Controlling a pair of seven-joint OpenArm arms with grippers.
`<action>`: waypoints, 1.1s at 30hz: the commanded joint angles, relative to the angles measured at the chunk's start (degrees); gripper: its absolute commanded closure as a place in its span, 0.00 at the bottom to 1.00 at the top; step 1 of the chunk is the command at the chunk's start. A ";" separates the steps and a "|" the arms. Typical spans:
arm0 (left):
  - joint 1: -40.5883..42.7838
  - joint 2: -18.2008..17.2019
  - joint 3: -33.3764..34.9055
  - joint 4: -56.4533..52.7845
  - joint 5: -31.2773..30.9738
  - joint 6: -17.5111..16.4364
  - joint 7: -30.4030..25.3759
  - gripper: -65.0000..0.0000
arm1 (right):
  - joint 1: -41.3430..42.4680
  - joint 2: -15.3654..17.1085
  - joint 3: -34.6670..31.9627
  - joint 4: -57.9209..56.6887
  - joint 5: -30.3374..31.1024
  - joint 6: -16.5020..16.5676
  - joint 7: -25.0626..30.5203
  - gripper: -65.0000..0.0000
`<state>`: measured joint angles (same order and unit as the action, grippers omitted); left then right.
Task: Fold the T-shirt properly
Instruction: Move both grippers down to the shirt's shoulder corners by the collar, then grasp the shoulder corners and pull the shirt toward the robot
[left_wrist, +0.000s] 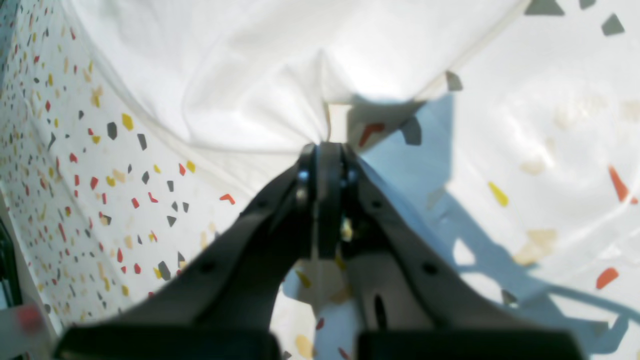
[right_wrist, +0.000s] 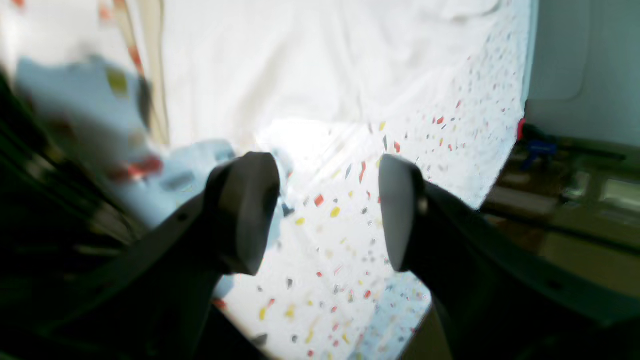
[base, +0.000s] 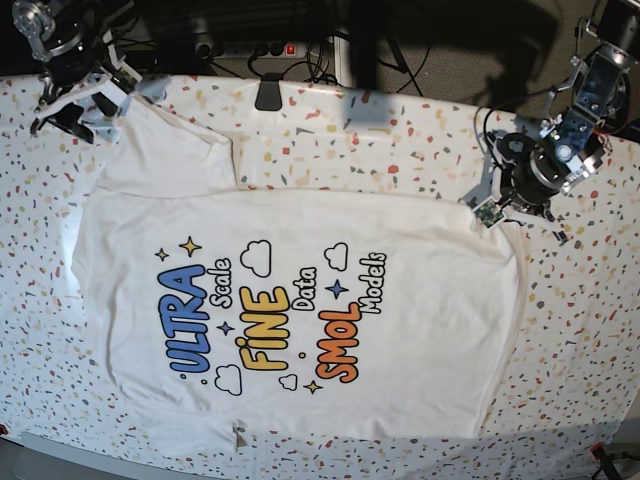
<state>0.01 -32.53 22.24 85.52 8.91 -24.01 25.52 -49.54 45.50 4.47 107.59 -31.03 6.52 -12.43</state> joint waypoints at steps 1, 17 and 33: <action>-0.11 -0.83 -0.28 0.68 -0.39 0.87 -0.04 1.00 | -0.09 1.49 0.39 0.02 -0.74 -0.92 0.68 0.47; 1.11 -0.81 -0.28 0.68 -0.39 1.73 -0.24 1.00 | 9.94 4.02 -8.00 -10.14 -1.84 3.98 5.03 0.47; 1.11 -0.83 -0.28 0.68 -0.42 1.73 -0.02 1.00 | 22.84 2.05 -24.04 -13.75 -6.05 6.25 0.52 0.47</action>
<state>1.43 -32.53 22.22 85.56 8.73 -22.44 25.15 -26.68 46.83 -19.59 93.47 -37.50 11.49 -12.29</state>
